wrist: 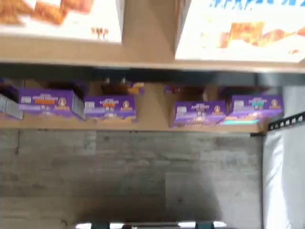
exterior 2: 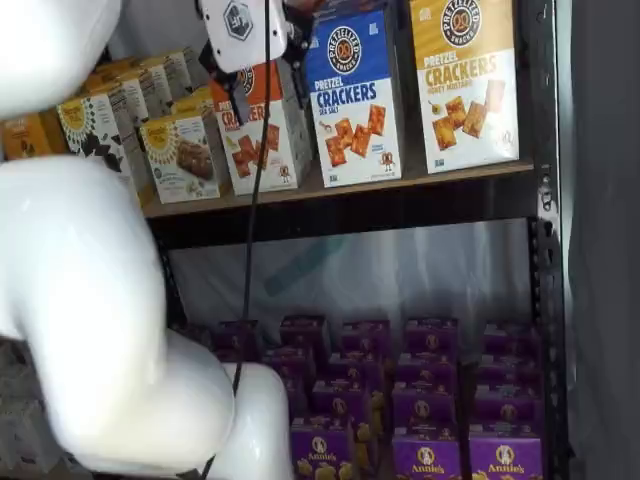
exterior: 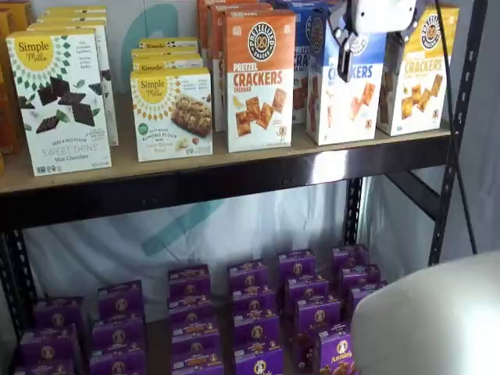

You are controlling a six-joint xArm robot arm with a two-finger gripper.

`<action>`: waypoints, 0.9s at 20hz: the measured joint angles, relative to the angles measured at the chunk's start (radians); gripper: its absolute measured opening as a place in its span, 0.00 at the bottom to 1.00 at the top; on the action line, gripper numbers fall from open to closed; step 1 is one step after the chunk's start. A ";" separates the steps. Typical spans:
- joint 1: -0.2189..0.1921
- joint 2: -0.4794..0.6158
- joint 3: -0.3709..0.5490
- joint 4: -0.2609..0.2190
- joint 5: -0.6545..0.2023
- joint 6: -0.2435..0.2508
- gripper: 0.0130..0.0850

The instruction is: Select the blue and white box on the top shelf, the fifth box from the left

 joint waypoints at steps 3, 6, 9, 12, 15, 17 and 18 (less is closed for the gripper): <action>-0.020 0.056 -0.053 0.007 -0.030 -0.016 1.00; -0.054 0.102 -0.103 0.022 -0.046 -0.045 1.00; -0.083 0.140 -0.141 0.031 -0.064 -0.071 1.00; -0.100 0.163 -0.163 0.036 -0.081 -0.086 1.00; -0.115 0.194 -0.192 0.041 -0.093 -0.100 1.00; -0.125 0.217 -0.216 0.041 -0.098 -0.109 1.00; -0.129 0.226 -0.225 0.042 -0.099 -0.113 1.00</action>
